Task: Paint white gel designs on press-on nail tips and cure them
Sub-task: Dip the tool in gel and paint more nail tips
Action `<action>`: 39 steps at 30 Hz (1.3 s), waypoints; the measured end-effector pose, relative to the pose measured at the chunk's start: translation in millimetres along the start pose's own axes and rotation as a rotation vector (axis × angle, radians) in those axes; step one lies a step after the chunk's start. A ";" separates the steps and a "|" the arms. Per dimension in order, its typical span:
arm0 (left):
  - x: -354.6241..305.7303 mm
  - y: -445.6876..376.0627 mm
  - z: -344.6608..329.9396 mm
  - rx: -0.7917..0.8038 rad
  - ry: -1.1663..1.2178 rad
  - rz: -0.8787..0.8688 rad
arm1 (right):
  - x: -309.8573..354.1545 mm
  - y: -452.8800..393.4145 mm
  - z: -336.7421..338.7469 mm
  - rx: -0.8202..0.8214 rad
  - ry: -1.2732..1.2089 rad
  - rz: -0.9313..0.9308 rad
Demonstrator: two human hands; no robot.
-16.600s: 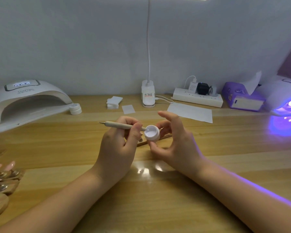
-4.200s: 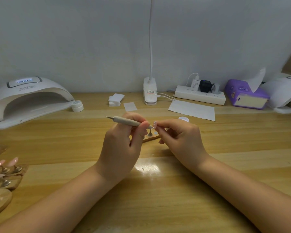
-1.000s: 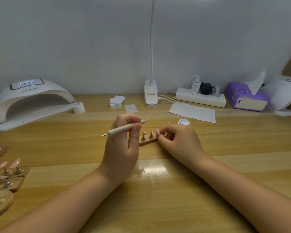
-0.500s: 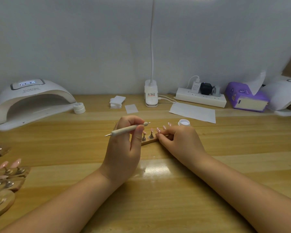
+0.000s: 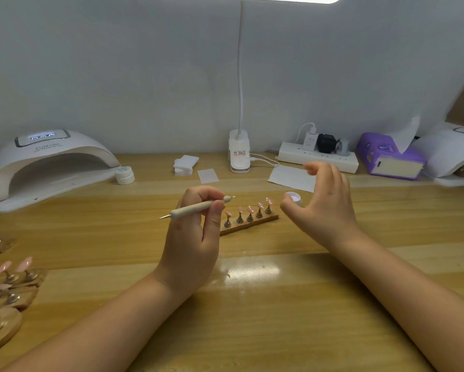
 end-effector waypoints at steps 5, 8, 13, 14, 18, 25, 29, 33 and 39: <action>0.1 -0.2 0.1 0.009 0.005 0.006 | -33.7 -1.5 -9.4 0.191 0.007 -0.262; 0.1 -0.3 0.4 0.014 0.010 0.007 | -36.8 -3.7 -11.5 0.212 -0.049 -0.246; 0.3 -0.3 0.0 0.017 0.013 0.009 | -39.5 -2.6 -14.6 0.207 -0.085 -0.239; 0.5 -0.2 0.0 0.016 0.015 0.009 | -40.3 -3.0 -14.3 0.195 -0.086 -0.238; 0.6 0.6 0.4 0.018 0.024 0.010 | -43.2 -5.5 -13.4 0.179 -0.090 -0.236; -1.7 -1.6 4.5 0.011 0.033 0.012 | -29.8 -4.4 -5.8 0.042 -0.222 -0.163; -3.3 -3.9 6.5 0.004 0.037 0.023 | 5.4 5.7 -8.4 0.036 -0.243 0.092; -7.2 -3.5 7.3 -0.007 0.038 0.014 | 31.8 21.9 -19.6 0.146 -0.247 0.234; -8.6 0.7 5.0 0.010 -0.031 -0.050 | 42.9 39.1 -33.5 0.234 -0.295 0.270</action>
Point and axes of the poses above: each hand's wrist, its own y-axis away from the middle knuckle, its own z-axis out of the back of the hand, x = y × z, the point moved 4 cm from there along -y, towards the middle knuckle, and after that the axes turned 15 degrees about -y, right-handed, at the moved point
